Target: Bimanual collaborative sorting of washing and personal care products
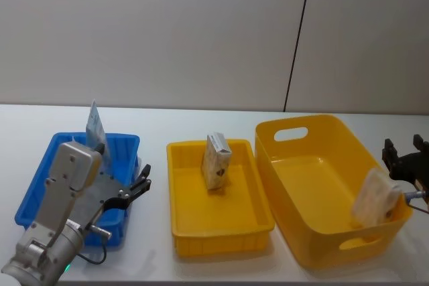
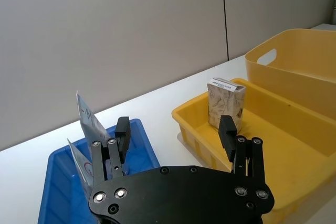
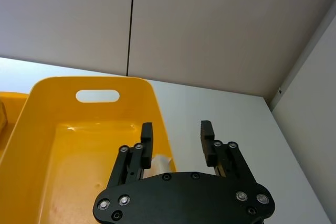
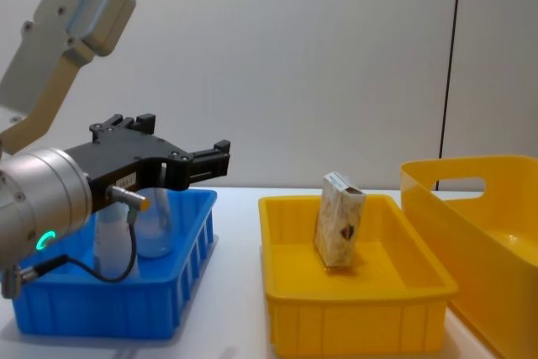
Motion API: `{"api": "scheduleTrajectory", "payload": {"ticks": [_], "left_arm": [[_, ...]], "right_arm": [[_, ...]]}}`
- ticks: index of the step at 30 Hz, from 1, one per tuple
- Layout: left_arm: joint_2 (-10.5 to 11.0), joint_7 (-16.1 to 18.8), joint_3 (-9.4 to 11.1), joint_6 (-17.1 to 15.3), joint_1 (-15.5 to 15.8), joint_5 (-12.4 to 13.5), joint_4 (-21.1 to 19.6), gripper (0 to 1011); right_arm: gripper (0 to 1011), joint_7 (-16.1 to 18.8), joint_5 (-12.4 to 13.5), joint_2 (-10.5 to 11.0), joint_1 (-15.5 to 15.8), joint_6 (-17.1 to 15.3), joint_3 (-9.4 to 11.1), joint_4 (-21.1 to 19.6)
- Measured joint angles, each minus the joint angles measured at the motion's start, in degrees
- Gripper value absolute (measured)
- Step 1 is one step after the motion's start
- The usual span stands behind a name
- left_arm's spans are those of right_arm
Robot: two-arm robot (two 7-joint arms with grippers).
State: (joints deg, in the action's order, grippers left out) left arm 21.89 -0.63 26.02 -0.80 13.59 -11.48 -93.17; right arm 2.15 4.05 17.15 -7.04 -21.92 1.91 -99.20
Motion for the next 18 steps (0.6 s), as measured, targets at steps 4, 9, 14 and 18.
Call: {"api": "scheduleTrajectory", "payload": {"ticks": [4,9,14,18], "left_arm": [[0.0,0.0,0.0,0.0,0.0,0.0,0.0,1001],[0.0,0.0,0.0,0.0,0.0,0.0,0.0,1001],[0.0,0.0,0.0,0.0,0.0,0.0,0.0,1001],[0.0,0.0,0.0,0.0,0.0,0.0,0.0,1001]], "right_arm": [[629,0.4,0.2,-0.2,-0.4,0.5,0.3,1.1],[797,0.6,0.2,-0.5,-0.5,0.9,0.5,1.6],[951,0.7,0.1,-0.9,-0.3,1.1,0.5,1.5],[1002,0.6,-0.2,-1.4,0.1,1.1,0.3,0.6]]}}
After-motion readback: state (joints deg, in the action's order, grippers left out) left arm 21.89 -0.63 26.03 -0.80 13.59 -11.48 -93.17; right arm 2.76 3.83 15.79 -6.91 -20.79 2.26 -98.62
